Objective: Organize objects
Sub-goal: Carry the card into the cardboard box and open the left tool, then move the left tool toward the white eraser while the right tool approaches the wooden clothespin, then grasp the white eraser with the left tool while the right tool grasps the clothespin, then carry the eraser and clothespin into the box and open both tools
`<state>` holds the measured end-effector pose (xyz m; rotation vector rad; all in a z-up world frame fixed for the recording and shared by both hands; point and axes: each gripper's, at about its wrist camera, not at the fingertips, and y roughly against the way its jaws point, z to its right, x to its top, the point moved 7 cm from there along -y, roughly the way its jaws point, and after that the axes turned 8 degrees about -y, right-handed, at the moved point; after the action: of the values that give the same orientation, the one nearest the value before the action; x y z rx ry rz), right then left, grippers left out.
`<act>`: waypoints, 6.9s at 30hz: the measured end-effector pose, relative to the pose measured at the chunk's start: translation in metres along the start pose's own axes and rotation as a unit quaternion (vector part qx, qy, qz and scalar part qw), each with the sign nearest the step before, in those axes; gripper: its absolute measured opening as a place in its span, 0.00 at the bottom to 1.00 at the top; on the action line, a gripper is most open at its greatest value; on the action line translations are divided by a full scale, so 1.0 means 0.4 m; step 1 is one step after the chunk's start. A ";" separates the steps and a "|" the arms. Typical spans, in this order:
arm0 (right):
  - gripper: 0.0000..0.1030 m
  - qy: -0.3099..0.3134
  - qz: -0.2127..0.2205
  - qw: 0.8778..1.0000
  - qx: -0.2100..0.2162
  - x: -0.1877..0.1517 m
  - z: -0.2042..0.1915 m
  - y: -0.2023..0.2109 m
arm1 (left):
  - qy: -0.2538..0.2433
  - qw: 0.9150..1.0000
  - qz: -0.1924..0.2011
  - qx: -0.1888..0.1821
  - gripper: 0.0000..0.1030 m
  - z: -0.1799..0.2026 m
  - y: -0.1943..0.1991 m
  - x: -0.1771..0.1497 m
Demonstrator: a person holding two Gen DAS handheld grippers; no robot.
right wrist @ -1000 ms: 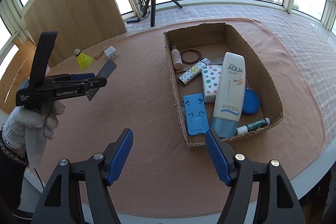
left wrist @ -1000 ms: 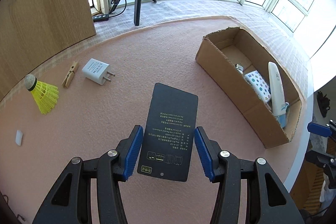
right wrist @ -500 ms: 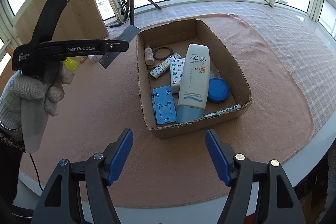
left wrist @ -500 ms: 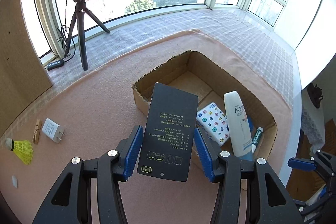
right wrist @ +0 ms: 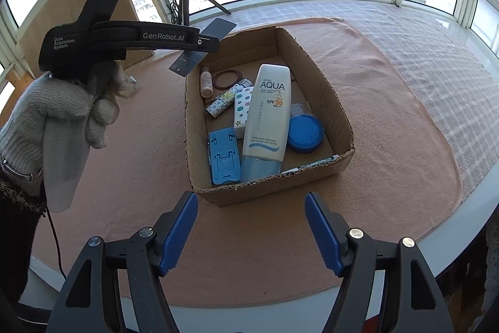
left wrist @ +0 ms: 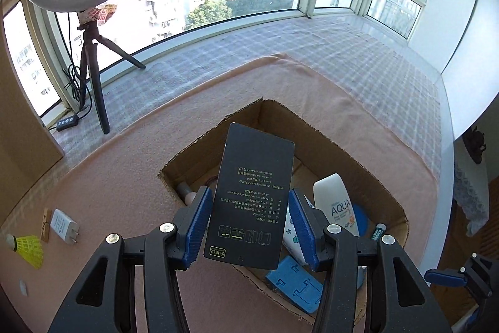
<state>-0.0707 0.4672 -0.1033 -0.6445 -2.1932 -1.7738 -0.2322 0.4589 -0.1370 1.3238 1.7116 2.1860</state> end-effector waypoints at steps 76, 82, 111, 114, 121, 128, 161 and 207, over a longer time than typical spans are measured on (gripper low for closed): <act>0.66 0.214 -0.029 0.971 0.102 0.246 -0.812 -0.425 | 0.283 0.937 -0.038 0.199 0.78 -0.944 0.325 -0.810; 0.59 0.178 -0.062 0.974 0.126 0.284 -0.866 -0.505 | 0.272 0.940 -0.044 0.200 0.77 -1.000 0.299 -0.834; 0.28 0.119 -0.138 0.983 0.008 0.371 -0.956 -0.755 | 0.241 0.953 -0.058 0.173 0.53 -1.065 0.201 -0.800; 0.20 0.130 -0.137 0.982 0.013 0.349 -0.970 -0.748 | 0.240 0.954 -0.058 0.167 0.44 -1.064 0.201 -0.796; 0.11 0.159 -0.141 0.977 0.030 0.257 -0.989 -0.707 | 0.237 0.955 -0.066 0.167 0.21 -1.044 0.200 -0.788; 0.11 0.151 -0.156 0.975 0.058 0.180 -0.968 -0.665 | 0.283 0.947 -0.047 0.145 0.14 -1.024 0.240 -0.808; 0.11 0.091 0.000 0.991 0.099 0.139 -0.448 -0.107 | 0.204 0.972 0.059 0.100 0.14 -0.477 0.504 -0.578; 0.28 0.014 0.047 0.998 0.035 0.202 0.014 -0.035 | 0.030 0.998 0.048 0.016 0.59 0.012 0.080 -0.048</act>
<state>-0.1474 0.4851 -0.0799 -0.6903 -2.1599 -1.6419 -0.2031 0.4402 -0.1219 1.3895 1.7457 2.2817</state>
